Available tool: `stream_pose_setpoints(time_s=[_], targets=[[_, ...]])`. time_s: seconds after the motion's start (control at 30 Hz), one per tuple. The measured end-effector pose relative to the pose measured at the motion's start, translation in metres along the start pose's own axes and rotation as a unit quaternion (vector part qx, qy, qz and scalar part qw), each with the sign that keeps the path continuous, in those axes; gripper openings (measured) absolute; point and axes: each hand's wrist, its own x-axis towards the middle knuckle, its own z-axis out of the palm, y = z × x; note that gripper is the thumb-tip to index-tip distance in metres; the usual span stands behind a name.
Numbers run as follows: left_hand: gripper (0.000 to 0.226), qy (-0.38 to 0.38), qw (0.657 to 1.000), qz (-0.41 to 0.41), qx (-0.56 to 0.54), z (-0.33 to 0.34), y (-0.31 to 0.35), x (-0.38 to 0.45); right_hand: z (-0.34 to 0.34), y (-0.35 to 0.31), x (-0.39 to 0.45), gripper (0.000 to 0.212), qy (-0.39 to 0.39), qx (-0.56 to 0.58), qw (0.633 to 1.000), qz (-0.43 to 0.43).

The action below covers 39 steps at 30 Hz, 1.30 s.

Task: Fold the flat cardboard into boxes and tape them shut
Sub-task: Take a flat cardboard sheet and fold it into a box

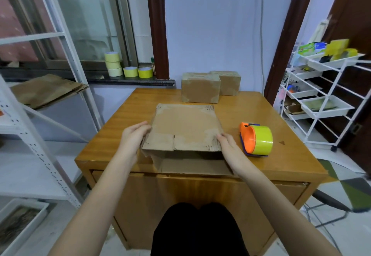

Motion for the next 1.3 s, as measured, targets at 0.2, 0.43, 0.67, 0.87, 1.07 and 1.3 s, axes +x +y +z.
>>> stream_pose_setpoints(time_s=[0.2, 0.43, 0.67, 0.87, 1.07, 1.3], targets=[[0.028, -0.037, 0.998, 0.013, 0.04, 0.016, 0.007, 0.001, -0.02, 0.001, 0.012, 0.041, -0.006, 0.098, 0.992, 0.076], [0.048, -0.134, 0.974, -0.1, 0.152, 0.022, 0.001, 0.001, -0.041, -0.006, 0.007, 0.028, -0.038, 0.103, 0.99, 0.089], [0.053, -0.18, 0.976, -0.025, 0.118, 0.008, 0.004, 0.001, -0.04, -0.012, 0.0, 0.038, -0.008, 0.08, 0.996, -0.038], [0.061, -0.244, 0.963, 0.077, 0.086, -0.004, 0.014, 0.003, -0.051, -0.014, -0.001, 0.034, -0.023, 0.13, 0.979, -0.153], [0.069, -0.188, 0.972, 0.125, 0.059, 0.007, 0.008, -0.005, -0.049, -0.002, 0.003, 0.051, 0.015, 0.099, 0.977, -0.189], [0.068, -0.163, 0.98, 0.104, 0.039, 0.011, -0.02, -0.016, -0.038, 0.018, -0.009, 0.062, 0.009, 0.085, 0.986, -0.146]])
